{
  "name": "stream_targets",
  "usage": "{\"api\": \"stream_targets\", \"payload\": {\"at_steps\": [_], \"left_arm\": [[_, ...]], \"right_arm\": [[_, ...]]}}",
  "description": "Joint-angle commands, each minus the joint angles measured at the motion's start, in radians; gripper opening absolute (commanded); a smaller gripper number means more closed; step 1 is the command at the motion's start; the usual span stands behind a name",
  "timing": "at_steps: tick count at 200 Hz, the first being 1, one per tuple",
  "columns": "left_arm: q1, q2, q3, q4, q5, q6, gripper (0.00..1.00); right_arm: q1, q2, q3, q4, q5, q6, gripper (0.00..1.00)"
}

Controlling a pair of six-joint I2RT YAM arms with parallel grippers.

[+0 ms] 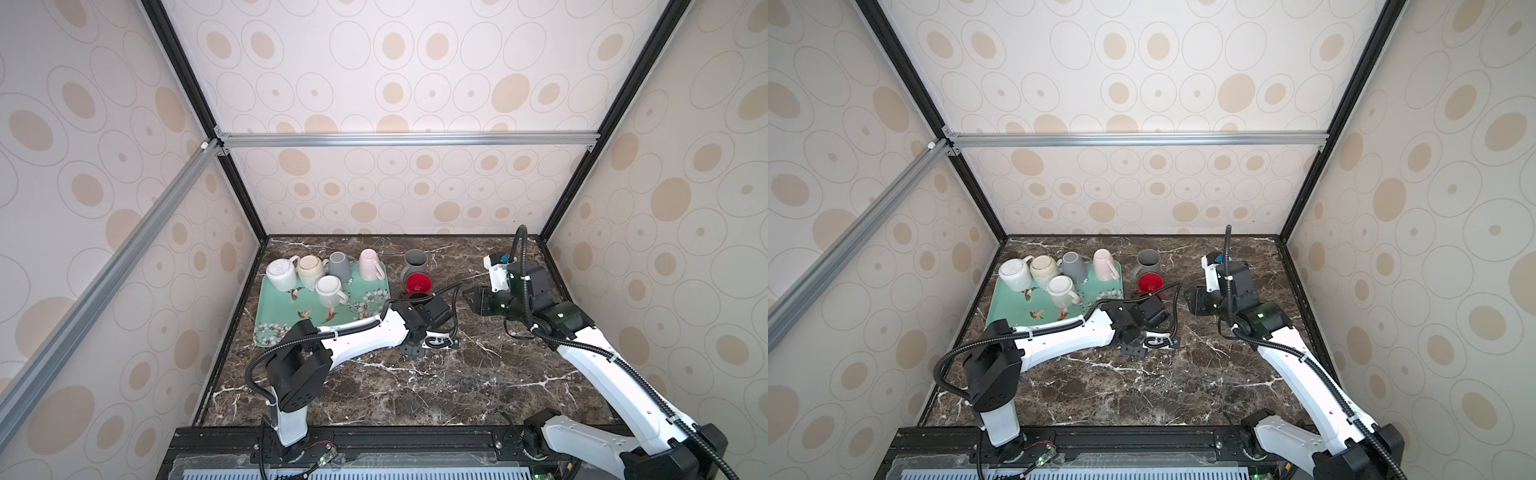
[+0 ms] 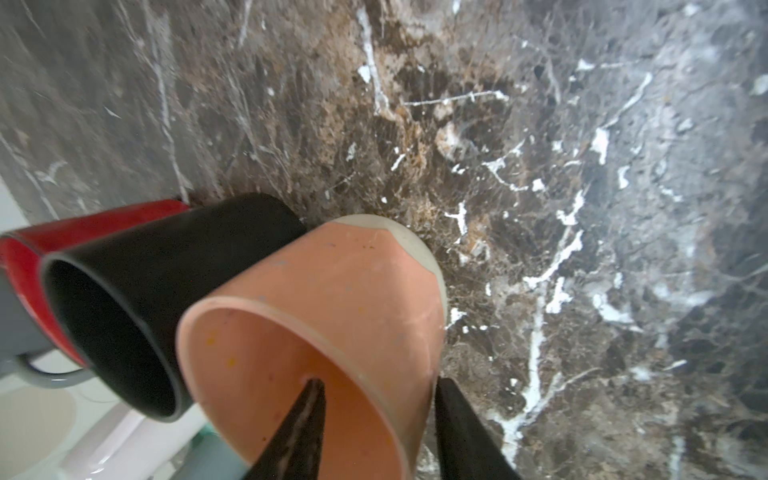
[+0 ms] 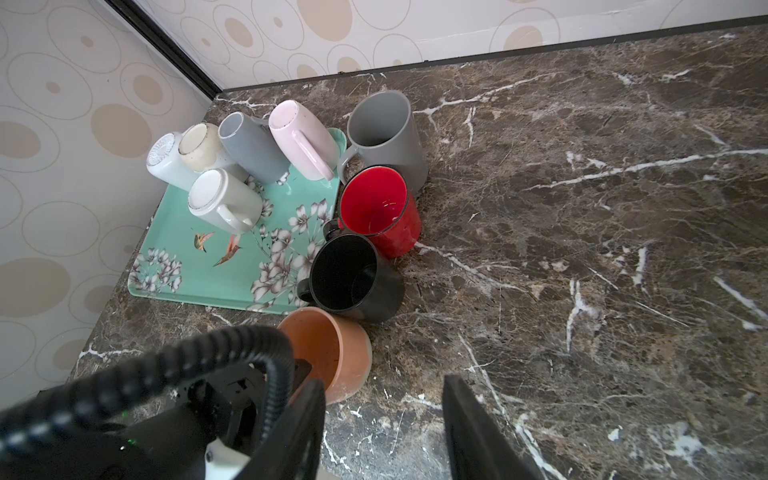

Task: Turn the mug right side up
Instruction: 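Set the peach-and-cream mug upright on the table and open the left gripper, then move the right gripper over the white mug on the tray while the left gripper withdraws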

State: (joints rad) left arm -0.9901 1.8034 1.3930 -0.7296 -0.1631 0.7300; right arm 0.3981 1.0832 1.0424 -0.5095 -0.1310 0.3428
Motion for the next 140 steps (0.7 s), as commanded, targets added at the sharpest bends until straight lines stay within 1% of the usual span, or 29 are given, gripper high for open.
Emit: {"api": "stream_targets", "payload": {"at_steps": [1, 37, 70, 100, 125, 140], "left_arm": [[0.014, -0.101, 0.018, 0.076, 0.029, 0.025, 0.51], [0.047, -0.21, 0.008, 0.171, 0.113, 0.025, 0.57], [0.093, -0.302, -0.023, 0.228, 0.177, -0.002, 0.61], [0.154, -0.406, -0.091, 0.298, 0.219, -0.071, 0.64], [0.229, -0.508, -0.191, 0.398, 0.216, -0.163, 0.69], [0.289, -0.565, -0.254, 0.446, 0.222, -0.223, 0.72]], "right_arm": [[-0.001, 0.007, 0.014, -0.008, -0.001, 0.0, 0.49], [-0.001, 0.008, 0.019, -0.008, -0.013, 0.017, 0.49], [-0.001, 0.004, 0.018, 0.004, -0.019, 0.045, 0.49], [0.012, 0.029, 0.023, 0.024, -0.033, 0.077, 0.47], [0.071, 0.08, 0.051, 0.023, 0.005, 0.075, 0.47], [0.109, 0.125, 0.079, 0.024, 0.024, 0.073, 0.46]]}}
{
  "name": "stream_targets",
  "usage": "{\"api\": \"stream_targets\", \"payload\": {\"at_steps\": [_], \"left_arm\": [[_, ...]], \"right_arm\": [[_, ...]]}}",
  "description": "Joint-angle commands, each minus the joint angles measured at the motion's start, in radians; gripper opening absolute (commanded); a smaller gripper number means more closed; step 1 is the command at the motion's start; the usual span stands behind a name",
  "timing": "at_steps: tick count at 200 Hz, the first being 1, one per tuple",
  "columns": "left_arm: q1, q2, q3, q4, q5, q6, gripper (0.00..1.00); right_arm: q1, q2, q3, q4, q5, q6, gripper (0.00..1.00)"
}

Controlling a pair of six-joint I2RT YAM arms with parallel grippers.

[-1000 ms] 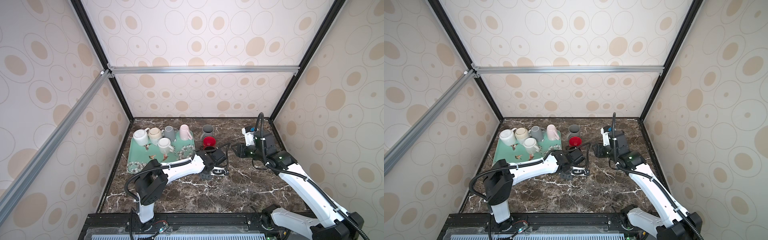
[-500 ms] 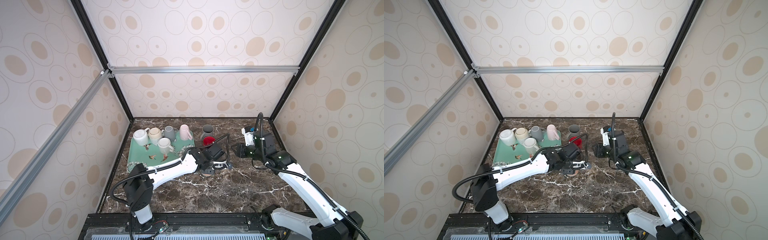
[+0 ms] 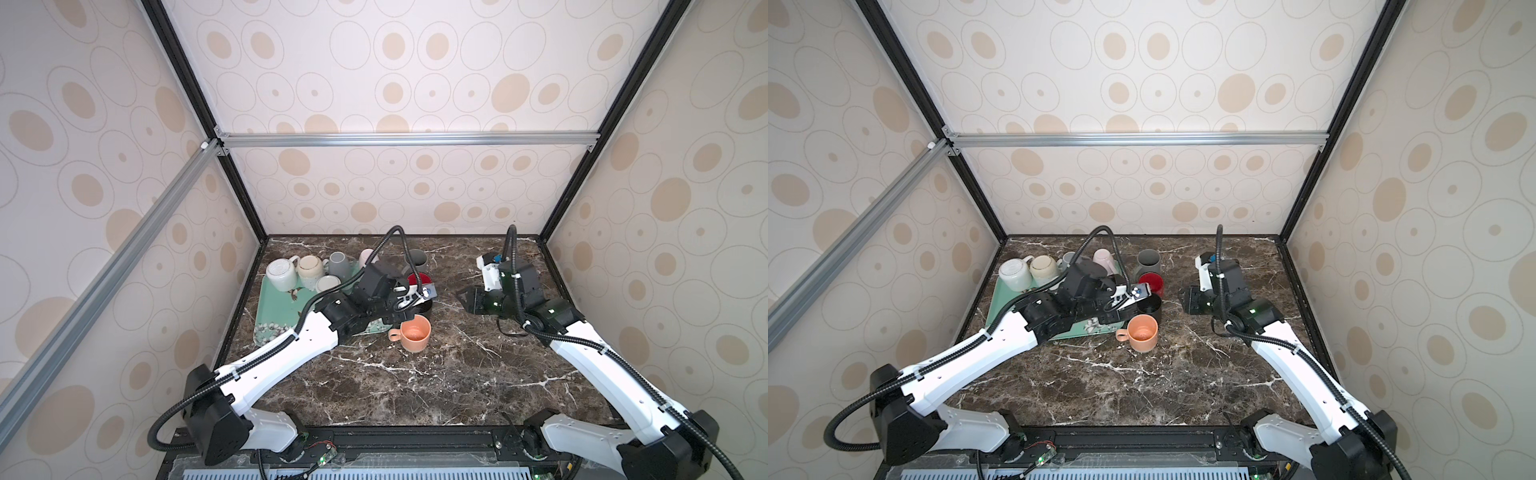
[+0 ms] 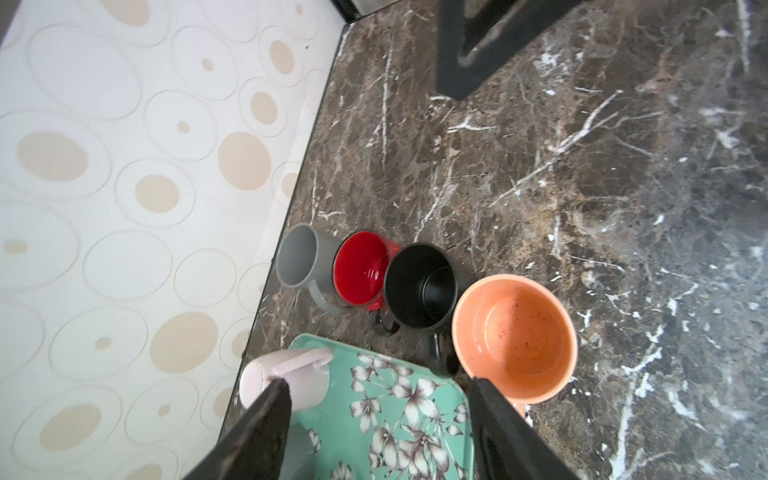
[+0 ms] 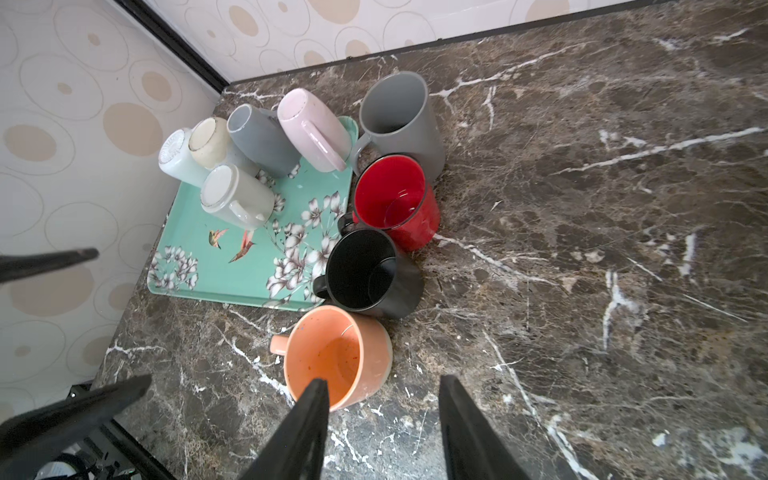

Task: Turn the mug right side up
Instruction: 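Move the right gripper over the white mug on the tray while the left gripper withdraws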

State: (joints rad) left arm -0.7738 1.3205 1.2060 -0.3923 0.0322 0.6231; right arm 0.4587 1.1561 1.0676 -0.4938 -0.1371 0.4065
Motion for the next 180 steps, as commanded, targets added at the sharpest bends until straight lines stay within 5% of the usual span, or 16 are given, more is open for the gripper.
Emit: {"api": "stream_targets", "payload": {"at_steps": [1, 68, 120, 180], "left_arm": [[0.077, -0.085, -0.071, 0.111, 0.027, -0.119, 0.72], [0.395, -0.199, -0.266, 0.199, 0.138, -0.375, 0.77], [0.64, -0.228, -0.4, 0.379, 0.296, -0.711, 0.78], [0.813, -0.24, -0.603, 0.649, 0.357, -1.123, 0.76]], "right_arm": [[0.053, 0.055, 0.054, 0.009, 0.032, 0.008, 0.47], [0.238, 0.361, 0.268, 0.011, 0.108, -0.048, 0.46], [0.315, 0.621, 0.476, 0.019, 0.075, -0.069, 0.46], [0.367, 0.936, 0.811, -0.011, 0.057, -0.12, 0.46]]}}
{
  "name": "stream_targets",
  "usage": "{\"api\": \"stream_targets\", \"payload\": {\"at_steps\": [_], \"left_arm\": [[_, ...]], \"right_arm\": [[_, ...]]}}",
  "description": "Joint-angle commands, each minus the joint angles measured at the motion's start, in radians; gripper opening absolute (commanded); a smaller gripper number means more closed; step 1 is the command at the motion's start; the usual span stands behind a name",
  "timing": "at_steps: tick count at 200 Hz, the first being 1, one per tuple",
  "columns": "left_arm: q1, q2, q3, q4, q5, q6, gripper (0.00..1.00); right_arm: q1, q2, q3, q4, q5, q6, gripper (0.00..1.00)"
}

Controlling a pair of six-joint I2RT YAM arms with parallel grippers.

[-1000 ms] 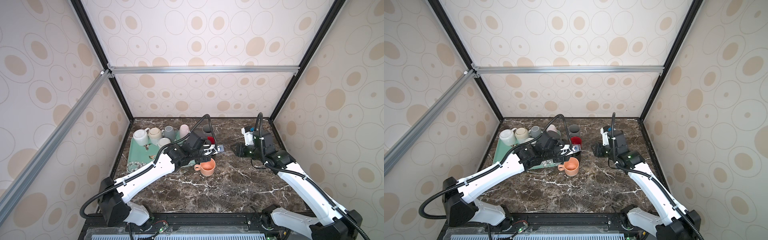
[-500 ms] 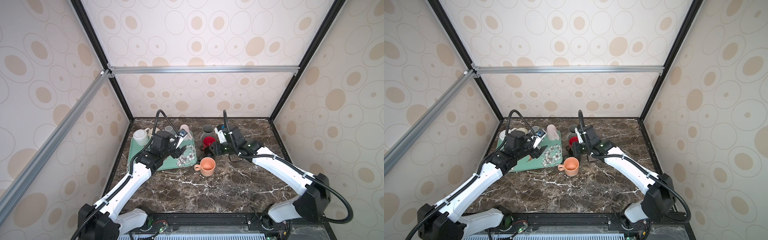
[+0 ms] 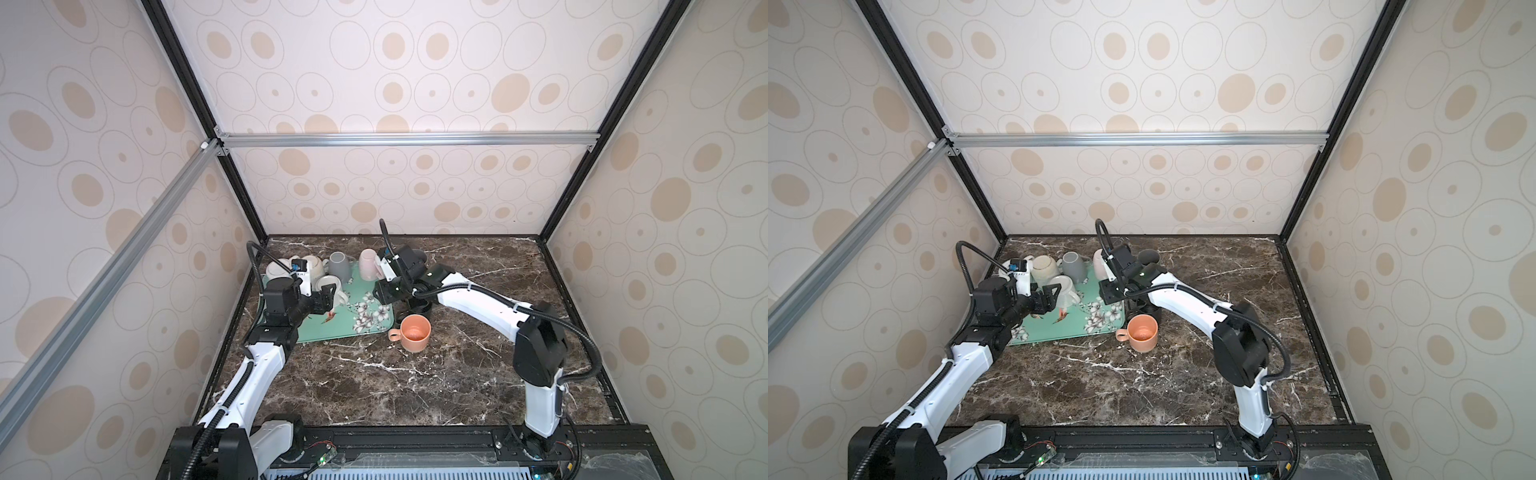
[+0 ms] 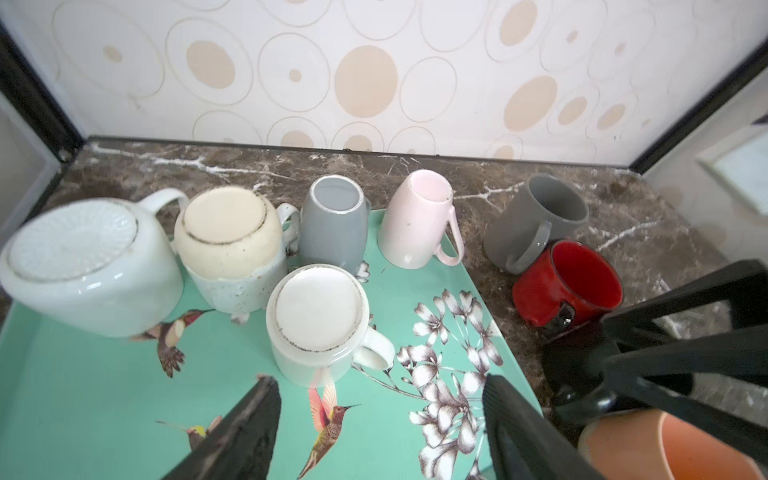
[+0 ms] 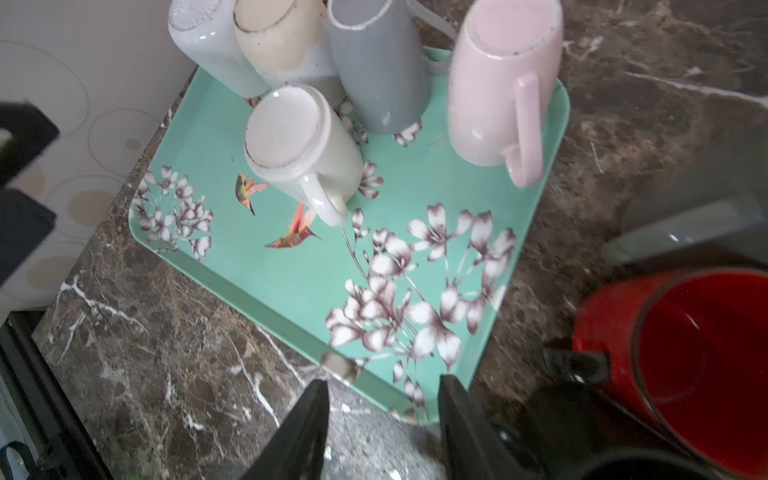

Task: Turn the mug right side up
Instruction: 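Move the right gripper over the white mug on the tray while the left gripper withdraws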

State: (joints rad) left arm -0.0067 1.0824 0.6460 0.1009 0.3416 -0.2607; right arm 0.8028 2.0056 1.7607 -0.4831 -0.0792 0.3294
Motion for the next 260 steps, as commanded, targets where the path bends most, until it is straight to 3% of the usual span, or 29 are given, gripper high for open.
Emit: {"api": "stream_targets", "payload": {"at_steps": [1, 30, 79, 133, 177, 197, 233, 260], "left_arm": [[0.048, -0.001, -0.046, 0.158, 0.048, -0.245, 0.76], [0.097, 0.03, -0.081, 0.223, 0.048, -0.352, 0.74], [0.126, 0.053, -0.1, 0.291, 0.04, -0.409, 0.74], [0.142, 0.08, -0.124, 0.346, 0.055, -0.446, 0.75], [0.155, 0.094, -0.13, 0.37, 0.068, -0.454, 0.75], [0.159, 0.097, -0.133, 0.378, 0.077, -0.45, 0.75], [0.162, 0.097, -0.131, 0.378, 0.085, -0.437, 0.75], [0.163, 0.099, -0.132, 0.386, 0.106, -0.429, 0.74]], "right_arm": [[0.024, 0.092, 0.124, -0.023, 0.0, -0.044, 0.46], [0.053, 0.255, 0.308, -0.05, 0.017, -0.086, 0.47], [0.079, 0.477, 0.576, -0.086, 0.013, -0.117, 0.48], [0.079, 0.56, 0.62, -0.024, 0.053, -0.146, 0.5], [0.078, 0.598, 0.624, 0.027, 0.02, -0.186, 0.49], [0.079, 0.607, 0.631, 0.033, 0.006, -0.207, 0.43], [0.078, 0.583, 0.611, 0.012, 0.005, -0.234, 0.16], [0.079, 0.523, 0.52, 0.024, 0.016, -0.245, 0.09]]}}
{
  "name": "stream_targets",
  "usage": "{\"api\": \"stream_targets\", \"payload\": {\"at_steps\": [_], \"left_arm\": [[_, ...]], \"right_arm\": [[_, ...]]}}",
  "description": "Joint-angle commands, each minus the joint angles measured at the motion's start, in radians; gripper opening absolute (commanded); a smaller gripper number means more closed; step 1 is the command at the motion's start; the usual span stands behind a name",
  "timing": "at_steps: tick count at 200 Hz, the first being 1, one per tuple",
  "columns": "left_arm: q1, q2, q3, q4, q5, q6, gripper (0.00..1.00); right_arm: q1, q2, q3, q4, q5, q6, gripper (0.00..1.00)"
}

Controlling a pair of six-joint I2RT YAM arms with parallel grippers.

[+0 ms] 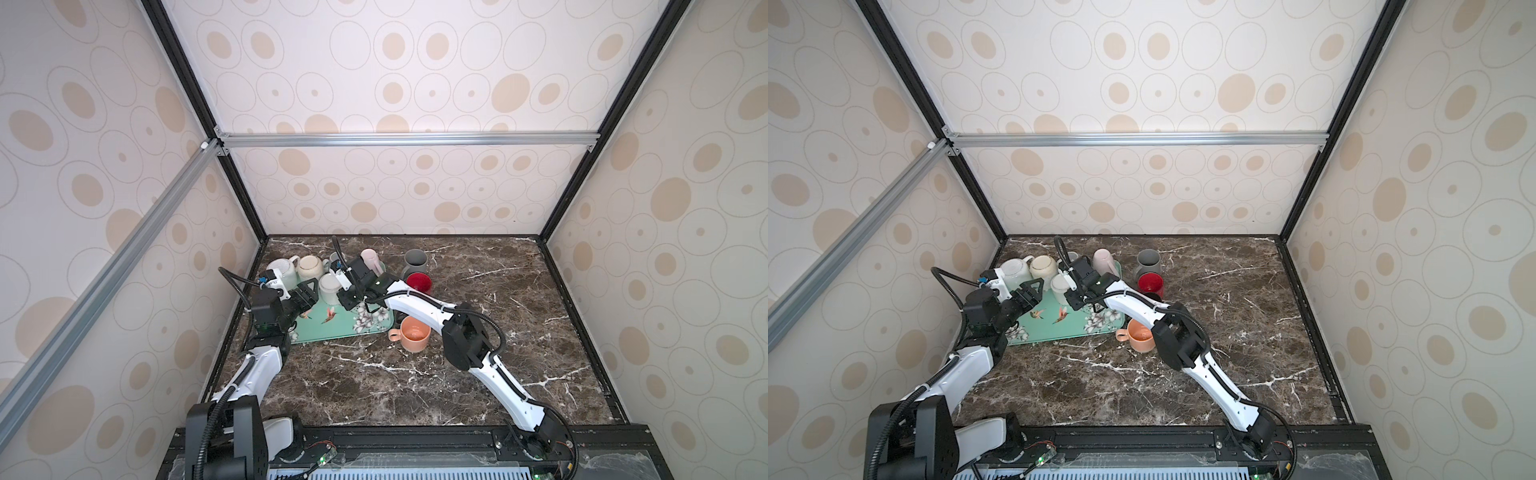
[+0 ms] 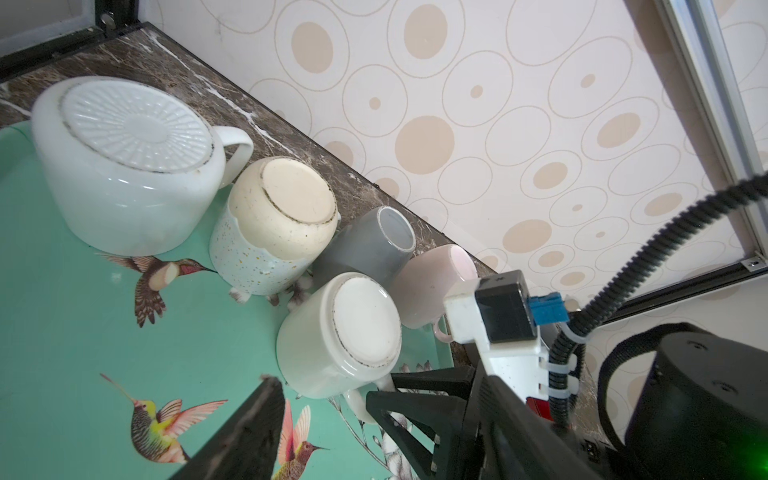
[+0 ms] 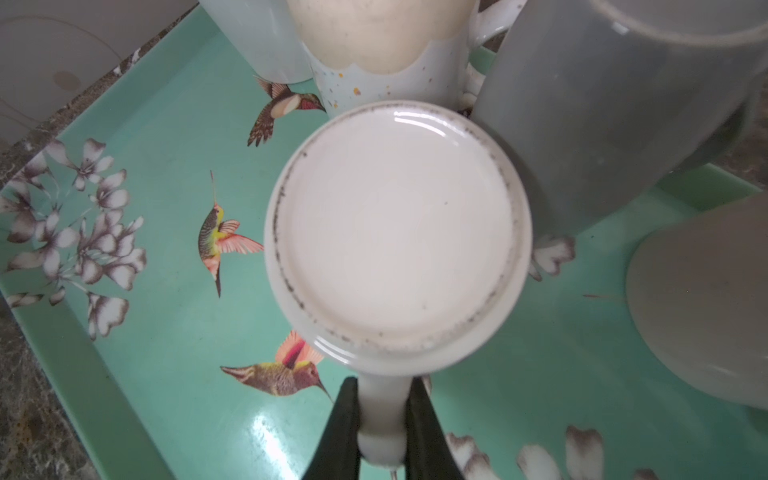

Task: Turn the mug right side up
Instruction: 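Move the right gripper over the white mug on the tray while the left gripper withdraws, then grasp the upside-down white mug's handle with the right gripper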

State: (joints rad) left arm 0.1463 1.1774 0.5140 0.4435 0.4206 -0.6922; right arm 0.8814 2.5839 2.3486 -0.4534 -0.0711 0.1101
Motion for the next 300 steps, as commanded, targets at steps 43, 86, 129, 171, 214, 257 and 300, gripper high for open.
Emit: {"api": "stream_targets", "payload": {"at_steps": [43, 86, 129, 171, 214, 257, 300], "left_arm": [[0.009, -0.005, -0.006, 0.044, 0.044, 0.01, 0.74], [0.009, -0.01, -0.031, 0.062, 0.108, 0.009, 0.74], [0.003, 0.033, -0.075, 0.138, 0.179, -0.052, 0.71], [-0.01, 0.023, -0.078, 0.126, 0.193, -0.052, 0.71], [-0.009, -0.005, -0.108, 0.106, 0.192, -0.018, 0.72], [-0.011, 0.008, -0.114, 0.13, 0.211, -0.028, 0.72], [-0.02, 0.002, -0.097, 0.115, 0.219, -0.026, 0.73]], "right_arm": [[0.002, -0.188, -0.268, 0.011, 0.024, -0.027, 0.09], [0.006, -0.377, -0.566, 0.019, 0.07, -0.001, 0.17], [0.007, -0.463, -0.756, 0.075, 0.123, 0.025, 0.32], [0.008, -0.414, -0.682, 0.048, 0.132, 0.03, 0.37], [0.013, -0.373, -0.608, 0.031, 0.133, 0.024, 0.31], [0.023, -0.391, -0.599, 0.036, 0.141, 0.014, 0.11], [0.027, -0.441, -0.617, 0.057, 0.144, 0.009, 0.02]]}}
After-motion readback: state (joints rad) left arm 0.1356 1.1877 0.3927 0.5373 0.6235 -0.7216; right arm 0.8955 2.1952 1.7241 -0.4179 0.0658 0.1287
